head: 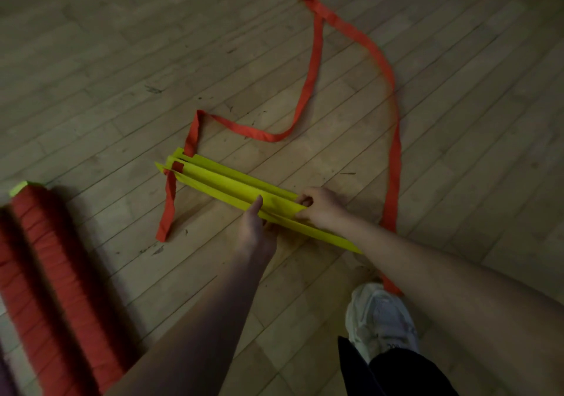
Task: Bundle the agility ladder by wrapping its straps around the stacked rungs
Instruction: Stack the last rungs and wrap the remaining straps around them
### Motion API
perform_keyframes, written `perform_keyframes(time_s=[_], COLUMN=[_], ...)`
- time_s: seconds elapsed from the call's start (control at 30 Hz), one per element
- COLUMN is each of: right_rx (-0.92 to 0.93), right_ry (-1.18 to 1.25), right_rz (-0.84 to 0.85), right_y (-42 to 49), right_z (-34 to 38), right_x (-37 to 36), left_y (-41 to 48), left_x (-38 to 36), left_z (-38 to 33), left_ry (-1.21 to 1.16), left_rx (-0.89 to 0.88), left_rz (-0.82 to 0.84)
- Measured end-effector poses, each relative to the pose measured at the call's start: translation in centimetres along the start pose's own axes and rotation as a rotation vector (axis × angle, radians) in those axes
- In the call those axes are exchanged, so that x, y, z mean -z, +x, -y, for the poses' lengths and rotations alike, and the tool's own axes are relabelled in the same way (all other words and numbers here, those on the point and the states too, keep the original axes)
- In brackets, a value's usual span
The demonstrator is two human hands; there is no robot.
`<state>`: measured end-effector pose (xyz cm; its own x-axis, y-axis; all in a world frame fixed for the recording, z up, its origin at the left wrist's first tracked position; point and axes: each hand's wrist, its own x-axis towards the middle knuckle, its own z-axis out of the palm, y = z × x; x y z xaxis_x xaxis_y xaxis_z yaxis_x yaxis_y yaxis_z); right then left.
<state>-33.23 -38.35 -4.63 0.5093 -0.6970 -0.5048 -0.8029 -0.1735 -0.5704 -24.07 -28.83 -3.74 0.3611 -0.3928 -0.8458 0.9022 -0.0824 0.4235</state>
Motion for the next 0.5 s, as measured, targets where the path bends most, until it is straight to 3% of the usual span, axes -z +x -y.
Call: perform_keyframes(time_s=[0.3,0.4,0.5], right_rx=[0.337,0.318,0.152], right_ry=[-0.071,-0.024,0.053], right_rz=[0.002,0.1,0.011], right_y=[-2.2,-2.5,-1.5], right_z=[0.0,0.2,0.0], right_x=[-0.8,-0.9,-1.1], left_y=[0.3,1.3,2.1], left_x=[-0.1,-0.1,0.0], left_z=[-0.9,-0.8,-0.8], left_ry=[-0.106,-0.069,-0.108], left_rx=[-0.032,-0.018,-0.017], left_rz=[0.059,-0.036,-0.041])
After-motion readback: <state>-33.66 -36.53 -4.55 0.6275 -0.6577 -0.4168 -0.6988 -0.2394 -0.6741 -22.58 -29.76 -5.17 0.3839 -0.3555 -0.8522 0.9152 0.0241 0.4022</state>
